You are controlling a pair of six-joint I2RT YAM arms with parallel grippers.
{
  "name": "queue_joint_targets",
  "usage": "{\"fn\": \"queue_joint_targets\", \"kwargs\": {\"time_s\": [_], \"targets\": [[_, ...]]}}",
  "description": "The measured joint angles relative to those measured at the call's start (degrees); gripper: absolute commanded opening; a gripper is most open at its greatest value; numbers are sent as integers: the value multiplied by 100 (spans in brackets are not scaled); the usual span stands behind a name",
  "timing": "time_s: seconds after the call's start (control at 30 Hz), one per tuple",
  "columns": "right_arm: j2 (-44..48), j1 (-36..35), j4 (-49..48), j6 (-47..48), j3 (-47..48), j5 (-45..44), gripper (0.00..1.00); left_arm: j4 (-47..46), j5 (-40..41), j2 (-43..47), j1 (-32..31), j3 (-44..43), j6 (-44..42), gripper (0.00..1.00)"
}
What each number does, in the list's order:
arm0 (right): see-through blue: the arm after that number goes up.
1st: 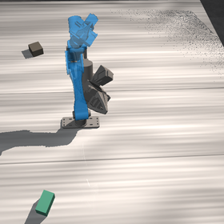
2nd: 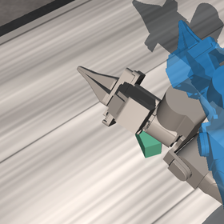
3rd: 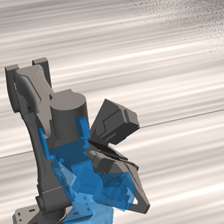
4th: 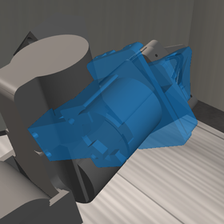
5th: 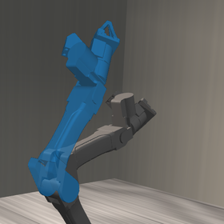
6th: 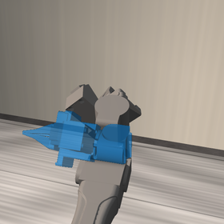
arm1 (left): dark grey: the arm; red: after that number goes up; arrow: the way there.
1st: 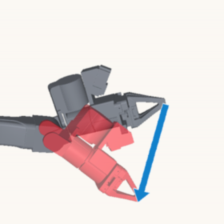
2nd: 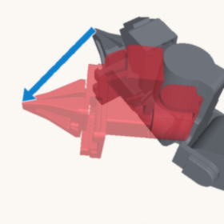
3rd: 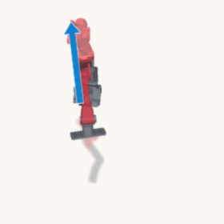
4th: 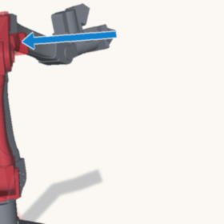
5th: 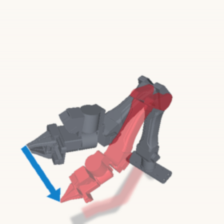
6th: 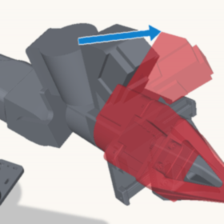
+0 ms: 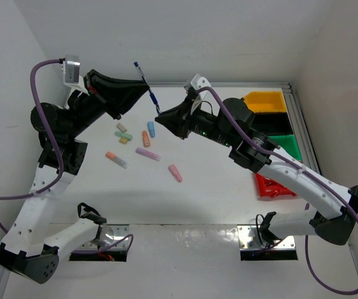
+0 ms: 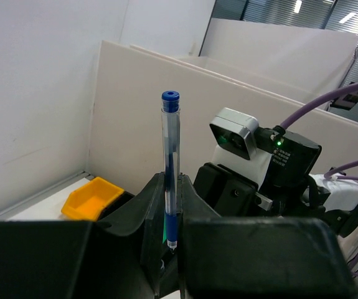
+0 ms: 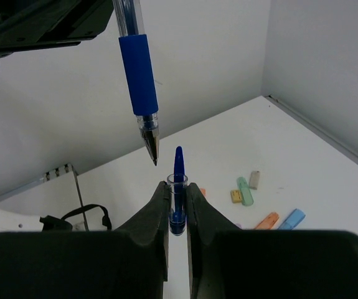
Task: Sort the stationery into containers
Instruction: Close the pen cap on the pen.
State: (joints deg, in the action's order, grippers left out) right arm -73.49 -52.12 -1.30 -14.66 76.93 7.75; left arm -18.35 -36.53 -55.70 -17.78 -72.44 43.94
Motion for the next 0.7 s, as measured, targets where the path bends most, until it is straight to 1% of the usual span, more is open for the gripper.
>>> {"fn": "queue_joint_targets", "kwargs": {"time_s": [0.7], "targets": [[-13, 46, -35, -101, -48, 46, 0, 199, 72, -79, -63, 68, -210, 0]]}}
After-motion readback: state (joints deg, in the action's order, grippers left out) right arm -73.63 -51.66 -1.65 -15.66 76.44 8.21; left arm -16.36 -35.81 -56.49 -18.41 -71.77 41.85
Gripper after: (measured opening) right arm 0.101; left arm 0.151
